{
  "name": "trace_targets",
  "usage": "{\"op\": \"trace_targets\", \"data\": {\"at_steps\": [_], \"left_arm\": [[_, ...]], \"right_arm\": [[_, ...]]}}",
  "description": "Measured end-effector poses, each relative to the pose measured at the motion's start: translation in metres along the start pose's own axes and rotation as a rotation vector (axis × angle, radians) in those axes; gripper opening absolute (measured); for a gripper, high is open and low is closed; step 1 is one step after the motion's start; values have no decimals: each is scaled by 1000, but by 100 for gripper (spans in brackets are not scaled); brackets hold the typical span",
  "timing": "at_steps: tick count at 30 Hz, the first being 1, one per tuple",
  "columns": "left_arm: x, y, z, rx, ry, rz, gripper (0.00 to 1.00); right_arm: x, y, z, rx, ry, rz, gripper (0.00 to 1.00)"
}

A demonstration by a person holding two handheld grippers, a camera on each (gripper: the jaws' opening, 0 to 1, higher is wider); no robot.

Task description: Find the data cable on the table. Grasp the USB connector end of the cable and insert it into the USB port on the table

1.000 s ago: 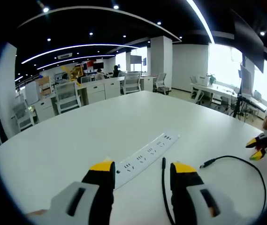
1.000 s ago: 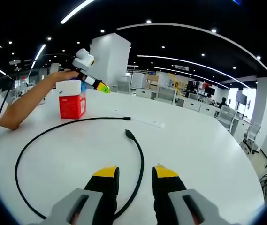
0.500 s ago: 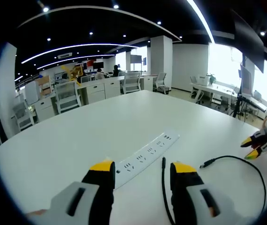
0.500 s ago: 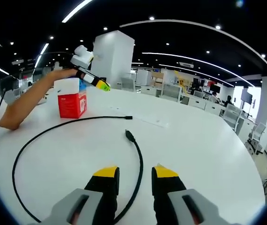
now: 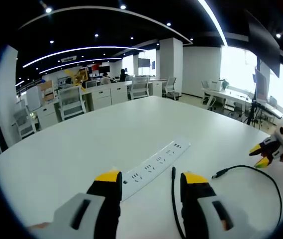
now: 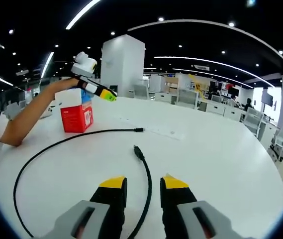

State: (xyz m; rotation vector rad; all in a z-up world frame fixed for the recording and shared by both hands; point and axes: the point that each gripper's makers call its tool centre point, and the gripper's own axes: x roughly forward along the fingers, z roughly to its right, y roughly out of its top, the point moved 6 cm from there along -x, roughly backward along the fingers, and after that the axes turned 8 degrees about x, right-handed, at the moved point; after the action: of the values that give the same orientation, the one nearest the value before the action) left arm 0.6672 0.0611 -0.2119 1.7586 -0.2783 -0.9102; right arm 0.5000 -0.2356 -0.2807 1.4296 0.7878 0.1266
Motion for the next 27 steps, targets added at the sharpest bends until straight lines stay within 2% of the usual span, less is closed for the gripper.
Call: {"op": "trace_targets", "data": {"at_steps": [14,27], "left_arm": [[1,0,0,-1,-1,-8,47],[1,0,-1,-1,-1,-5,47]], "right_arm": [[18,1,-2,-19,12,-18,30],[19,0,0,-13,11,-24,30]]}}
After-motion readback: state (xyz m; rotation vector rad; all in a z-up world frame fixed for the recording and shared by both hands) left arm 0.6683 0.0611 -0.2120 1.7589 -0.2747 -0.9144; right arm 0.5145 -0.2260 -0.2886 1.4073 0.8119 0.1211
